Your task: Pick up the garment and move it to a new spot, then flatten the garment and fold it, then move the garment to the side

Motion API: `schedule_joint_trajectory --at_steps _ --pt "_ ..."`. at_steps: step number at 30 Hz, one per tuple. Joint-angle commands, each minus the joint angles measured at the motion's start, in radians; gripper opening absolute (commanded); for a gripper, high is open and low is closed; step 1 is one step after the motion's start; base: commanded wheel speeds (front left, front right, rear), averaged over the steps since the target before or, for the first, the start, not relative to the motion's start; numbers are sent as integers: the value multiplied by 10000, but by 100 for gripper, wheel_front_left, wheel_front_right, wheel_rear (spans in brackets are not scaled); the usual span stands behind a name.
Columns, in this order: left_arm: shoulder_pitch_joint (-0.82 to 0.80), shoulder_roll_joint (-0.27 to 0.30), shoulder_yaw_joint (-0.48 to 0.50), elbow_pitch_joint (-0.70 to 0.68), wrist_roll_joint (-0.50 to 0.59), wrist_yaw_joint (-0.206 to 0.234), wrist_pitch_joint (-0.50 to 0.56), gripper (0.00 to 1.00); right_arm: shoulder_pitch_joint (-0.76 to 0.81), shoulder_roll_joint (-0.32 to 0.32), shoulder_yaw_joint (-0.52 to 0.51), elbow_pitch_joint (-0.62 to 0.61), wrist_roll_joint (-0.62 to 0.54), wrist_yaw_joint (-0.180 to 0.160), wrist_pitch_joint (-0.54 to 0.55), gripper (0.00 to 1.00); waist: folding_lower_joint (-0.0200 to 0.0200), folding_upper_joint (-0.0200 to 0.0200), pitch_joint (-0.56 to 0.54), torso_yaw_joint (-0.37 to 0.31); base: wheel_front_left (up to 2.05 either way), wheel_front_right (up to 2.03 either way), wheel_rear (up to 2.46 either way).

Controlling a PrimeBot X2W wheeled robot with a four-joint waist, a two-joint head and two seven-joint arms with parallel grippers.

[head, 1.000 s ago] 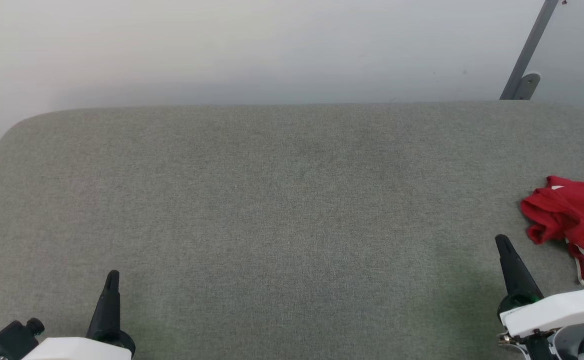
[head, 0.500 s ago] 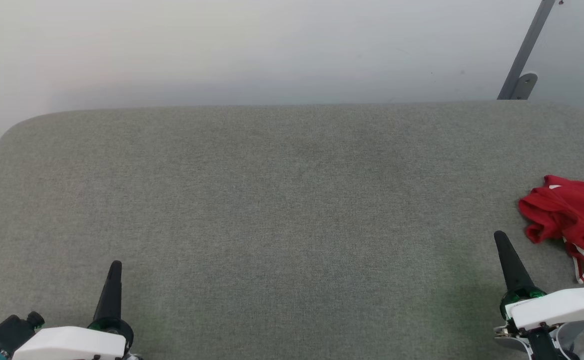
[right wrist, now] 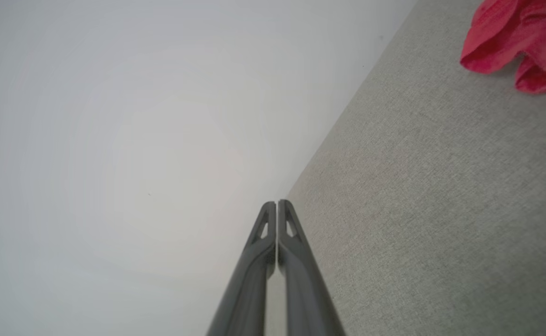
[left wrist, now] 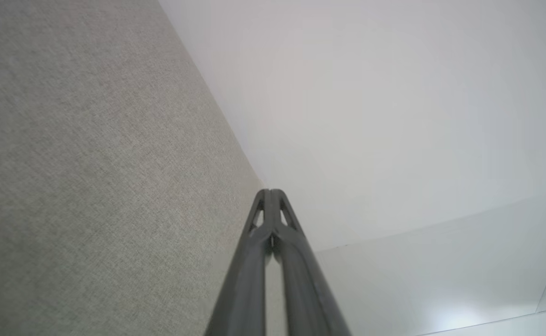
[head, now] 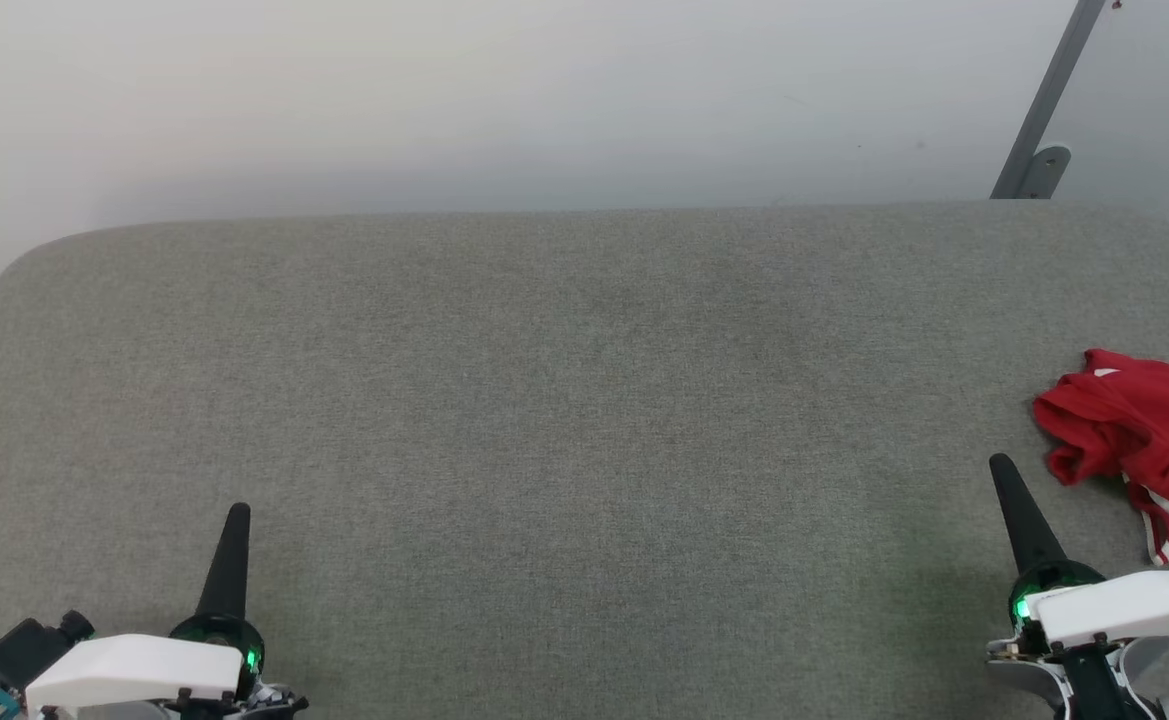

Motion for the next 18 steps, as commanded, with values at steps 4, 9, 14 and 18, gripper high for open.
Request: schedule_joint_trajectory --at_steps 4,9,14,18 --pt "-276 -46 92 -11 -413 3 125 0 -211 44 -29 -7 478 3 87 0 0 -1 -5 -14 0 0 0" --pt "-380 -112 137 39 -771 3 259 0 -267 85 -58 69 907 3 138 0 0 -1 -10 -32 0 0 0" --pt "-466 -174 182 93 -1154 3 374 0 -320 123 -86 146 1305 2 181 0 0 -1 -16 -50 0 0 0" --pt "-540 -231 220 133 -1398 3 469 0 -337 154 -108 209 1621 1 211 0 0 -1 -20 -65 0 0 0"
